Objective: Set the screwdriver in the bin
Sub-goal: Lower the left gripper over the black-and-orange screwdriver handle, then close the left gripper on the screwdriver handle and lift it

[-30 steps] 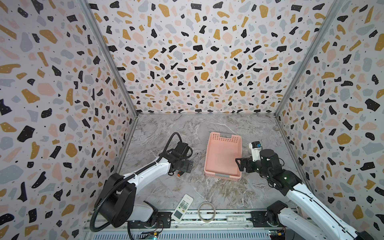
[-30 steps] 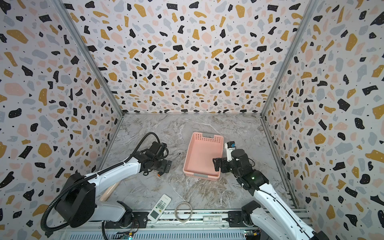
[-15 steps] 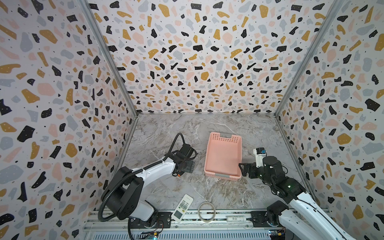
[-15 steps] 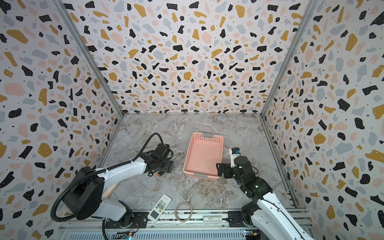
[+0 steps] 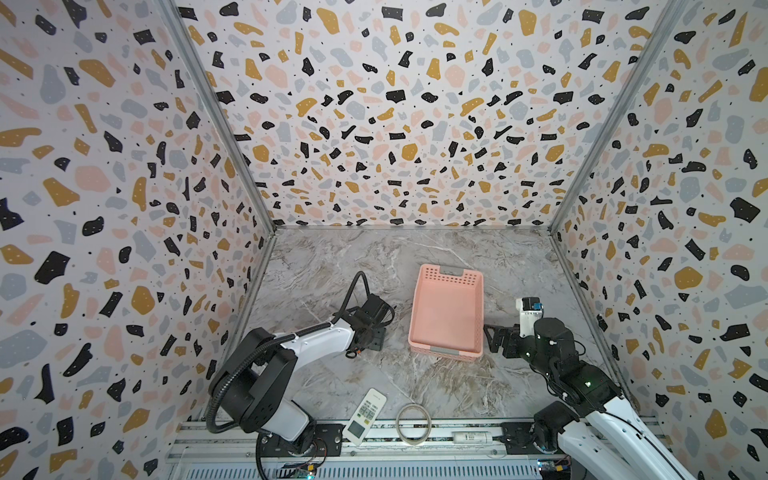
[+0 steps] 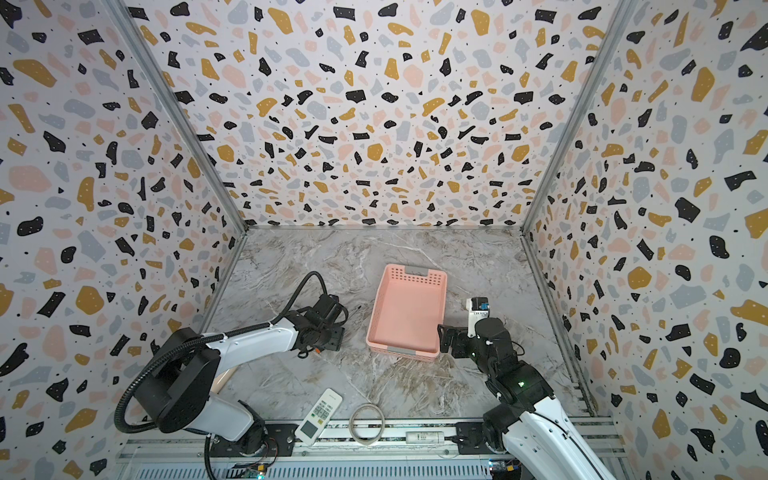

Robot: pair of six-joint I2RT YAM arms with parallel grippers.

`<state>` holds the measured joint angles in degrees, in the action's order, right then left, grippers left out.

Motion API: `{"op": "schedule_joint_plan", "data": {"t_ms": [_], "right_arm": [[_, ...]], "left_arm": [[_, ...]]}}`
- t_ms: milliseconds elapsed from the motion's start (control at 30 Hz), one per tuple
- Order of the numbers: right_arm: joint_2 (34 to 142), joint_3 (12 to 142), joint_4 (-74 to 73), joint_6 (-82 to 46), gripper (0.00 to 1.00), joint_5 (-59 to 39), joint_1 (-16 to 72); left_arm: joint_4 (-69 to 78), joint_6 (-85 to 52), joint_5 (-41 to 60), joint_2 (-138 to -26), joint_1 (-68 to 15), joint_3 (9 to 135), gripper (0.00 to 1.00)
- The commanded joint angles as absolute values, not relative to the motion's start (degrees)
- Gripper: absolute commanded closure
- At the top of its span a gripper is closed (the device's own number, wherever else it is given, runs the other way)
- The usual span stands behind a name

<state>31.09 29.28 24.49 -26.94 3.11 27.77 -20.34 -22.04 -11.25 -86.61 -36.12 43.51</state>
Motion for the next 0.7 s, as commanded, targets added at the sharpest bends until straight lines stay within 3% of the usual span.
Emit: {"op": "schedule_joint_plan", "data": {"t_ms": [0,267,500,667], "right_arm": [[30.4,29.1,25.1,-27.7,0.01,3.9,28.1],[29.2,28.9,25.1,-28.2,0.01,4.4,28.0],[29.0,28.8,25.0,-28.3,0.01,4.4,28.1],[28.0,28.6,25.0,-28.5,0.01,4.6,28.0]], "left_arm": [[-18.7,-21.6,-11.3,-87.0,-36.4,42.9,0.35],[-17.8,-22.3,-10.6,-88.1,-36.4,43.3,0.46],[-17.9,-22.0,-10.4,-89.2,-36.4,43.5,0.48],[-18.5,-21.9,-10.3,-89.8,-36.4,43.6,0.73]]}}
